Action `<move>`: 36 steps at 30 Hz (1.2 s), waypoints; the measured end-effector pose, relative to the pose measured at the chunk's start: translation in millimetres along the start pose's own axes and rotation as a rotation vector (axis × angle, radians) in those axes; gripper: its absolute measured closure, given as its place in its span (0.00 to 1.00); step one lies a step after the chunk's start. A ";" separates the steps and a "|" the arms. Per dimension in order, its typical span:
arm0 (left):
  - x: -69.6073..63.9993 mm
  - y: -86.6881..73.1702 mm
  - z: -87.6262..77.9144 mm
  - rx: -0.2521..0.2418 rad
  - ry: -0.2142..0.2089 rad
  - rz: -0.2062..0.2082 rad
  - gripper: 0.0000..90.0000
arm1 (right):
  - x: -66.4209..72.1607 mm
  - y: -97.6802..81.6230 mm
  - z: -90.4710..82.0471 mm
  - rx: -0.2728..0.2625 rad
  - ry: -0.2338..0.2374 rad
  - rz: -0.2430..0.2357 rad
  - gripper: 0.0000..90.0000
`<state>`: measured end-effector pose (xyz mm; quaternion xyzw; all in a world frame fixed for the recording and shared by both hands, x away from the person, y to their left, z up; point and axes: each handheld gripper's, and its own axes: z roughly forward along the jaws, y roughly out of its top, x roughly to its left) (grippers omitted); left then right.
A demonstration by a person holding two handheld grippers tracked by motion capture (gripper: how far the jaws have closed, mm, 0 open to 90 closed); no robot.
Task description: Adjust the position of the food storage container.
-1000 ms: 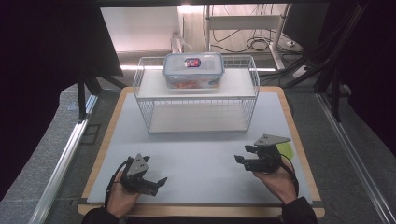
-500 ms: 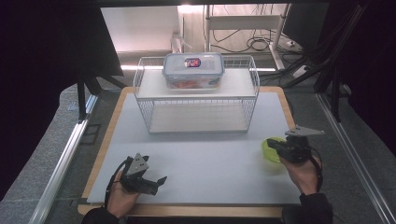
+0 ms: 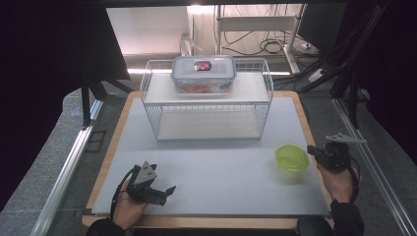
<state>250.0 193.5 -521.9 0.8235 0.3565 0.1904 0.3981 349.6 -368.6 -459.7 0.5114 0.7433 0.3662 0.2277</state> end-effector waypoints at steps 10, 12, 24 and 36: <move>-0.5 -0.2 1.8 0.013 -0.015 0.002 0.00 | -4.6 -9.4 12.1 0.071 -0.022 0.006 1.00; -0.4 -0.3 2.0 0.015 -0.015 0.001 0.00 | -3.1 -10.8 13.6 0.077 -0.020 0.011 1.00; -1.4 0.1 4.0 0.025 -0.020 0.007 0.00 | 13.9 -10.1 18.3 0.088 0.054 0.028 1.00; -1.7 0.5 4.2 0.031 -0.025 0.015 0.00 | 36.3 -9.5 22.7 0.110 0.140 0.000 1.00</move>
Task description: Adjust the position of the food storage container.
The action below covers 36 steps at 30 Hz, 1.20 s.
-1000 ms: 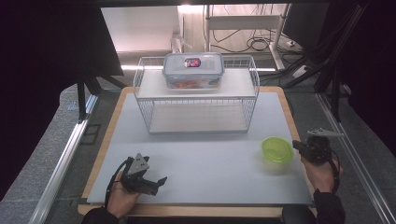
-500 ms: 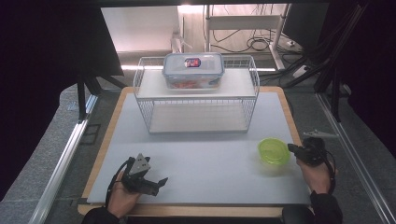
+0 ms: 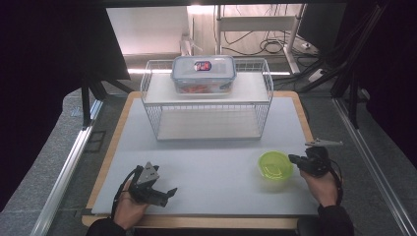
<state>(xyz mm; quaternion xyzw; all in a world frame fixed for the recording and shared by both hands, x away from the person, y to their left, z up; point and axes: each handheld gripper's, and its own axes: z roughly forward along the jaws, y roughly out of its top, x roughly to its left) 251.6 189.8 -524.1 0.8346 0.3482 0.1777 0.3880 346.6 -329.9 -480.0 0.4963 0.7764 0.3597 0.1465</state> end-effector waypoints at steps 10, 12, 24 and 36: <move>0.1 0.0 0.4 0.003 0.003 0.004 0.00 | -0.2 -18.2 -3.0 0.072 0.050 0.012 1.00; -0.1 0.0 0.7 0.003 0.002 0.002 0.00 | 4.4 -20.5 -0.5 0.096 0.066 0.004 1.00; -1.7 0.4 1.2 0.010 0.002 0.017 0.00 | 26.7 -21.2 11.6 0.138 0.128 -0.037 1.00; -0.8 0.2 3.3 0.017 -0.002 0.013 0.00 | 47.9 -17.8 27.2 0.134 0.204 -0.049 1.00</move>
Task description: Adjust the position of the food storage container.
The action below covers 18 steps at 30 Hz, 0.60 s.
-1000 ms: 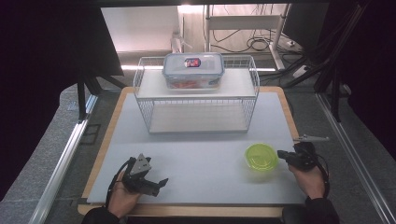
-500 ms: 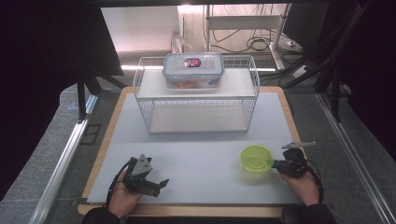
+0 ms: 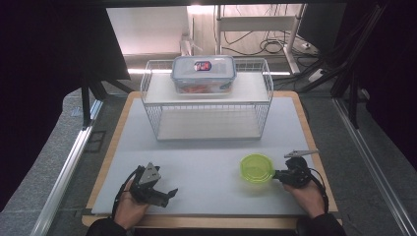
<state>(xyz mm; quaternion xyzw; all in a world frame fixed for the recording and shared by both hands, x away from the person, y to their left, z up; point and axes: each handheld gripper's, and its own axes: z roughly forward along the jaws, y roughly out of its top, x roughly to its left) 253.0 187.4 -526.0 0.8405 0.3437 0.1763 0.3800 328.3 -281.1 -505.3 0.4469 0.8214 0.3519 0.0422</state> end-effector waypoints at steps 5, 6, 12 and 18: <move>0.6 -0.3 0.6 0.003 0.000 -0.005 0.00 | 9.1 5.5 9.5 -0.001 0.017 -0.008 1.00; 0.7 -0.4 0.6 0.002 0.000 -0.006 0.00 | 10.9 7.1 11.4 0.001 0.024 -0.011 1.00; 0.5 -0.4 1.1 0.002 -0.002 -0.008 0.00 | 19.8 12.9 21.0 0.000 0.039 -0.028 1.00; 1.0 -0.3 0.8 0.005 -0.002 -0.006 0.00 | 30.1 18.5 32.3 0.006 0.060 -0.047 1.00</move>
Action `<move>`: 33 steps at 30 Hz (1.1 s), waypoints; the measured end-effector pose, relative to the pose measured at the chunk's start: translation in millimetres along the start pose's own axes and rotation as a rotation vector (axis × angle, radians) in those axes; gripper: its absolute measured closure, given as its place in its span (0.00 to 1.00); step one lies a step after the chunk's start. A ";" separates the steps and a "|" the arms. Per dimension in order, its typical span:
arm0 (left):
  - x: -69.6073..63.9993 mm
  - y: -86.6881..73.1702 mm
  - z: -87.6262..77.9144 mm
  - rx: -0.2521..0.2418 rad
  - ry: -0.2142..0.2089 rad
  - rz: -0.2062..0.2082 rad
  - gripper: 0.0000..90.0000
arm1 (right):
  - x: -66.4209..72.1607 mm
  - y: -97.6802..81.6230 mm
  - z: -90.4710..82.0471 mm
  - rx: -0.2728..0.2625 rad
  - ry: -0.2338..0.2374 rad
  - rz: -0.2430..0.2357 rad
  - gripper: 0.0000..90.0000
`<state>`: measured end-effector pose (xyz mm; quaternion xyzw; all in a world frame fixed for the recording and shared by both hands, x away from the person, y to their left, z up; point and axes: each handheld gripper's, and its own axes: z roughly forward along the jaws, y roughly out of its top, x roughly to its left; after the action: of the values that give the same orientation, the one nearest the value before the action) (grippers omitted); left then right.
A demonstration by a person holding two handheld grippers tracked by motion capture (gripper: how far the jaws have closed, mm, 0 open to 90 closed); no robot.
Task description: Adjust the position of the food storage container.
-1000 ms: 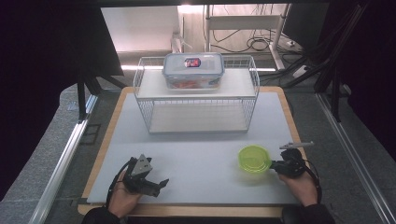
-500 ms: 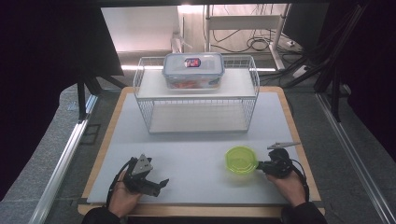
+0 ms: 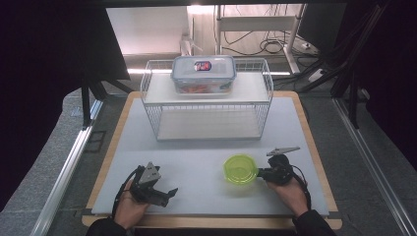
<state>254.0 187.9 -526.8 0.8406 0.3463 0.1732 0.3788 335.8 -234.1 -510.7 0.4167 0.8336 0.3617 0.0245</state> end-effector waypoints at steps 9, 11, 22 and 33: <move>-0.4 0.1 0.9 0.001 0.000 0.001 0.00 | 14.4 9.0 17.2 0.006 0.033 -0.029 1.00; -0.5 0.2 0.8 0.002 -0.001 0.002 0.00 | 18.3 12.3 22.1 0.008 0.056 -0.037 1.00; -0.8 0.1 0.5 -0.002 0.000 0.004 0.00 | 39.0 30.1 48.4 0.010 0.085 -0.083 1.00; -1.3 0.0 0.3 0.001 -0.001 0.010 0.00 | 38.8 32.9 39.5 -0.005 0.007 -0.170 0.92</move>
<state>253.2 186.8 -527.0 0.8425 0.3420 0.1744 0.3779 346.2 -170.6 -509.2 0.3431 0.8652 0.3616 0.0534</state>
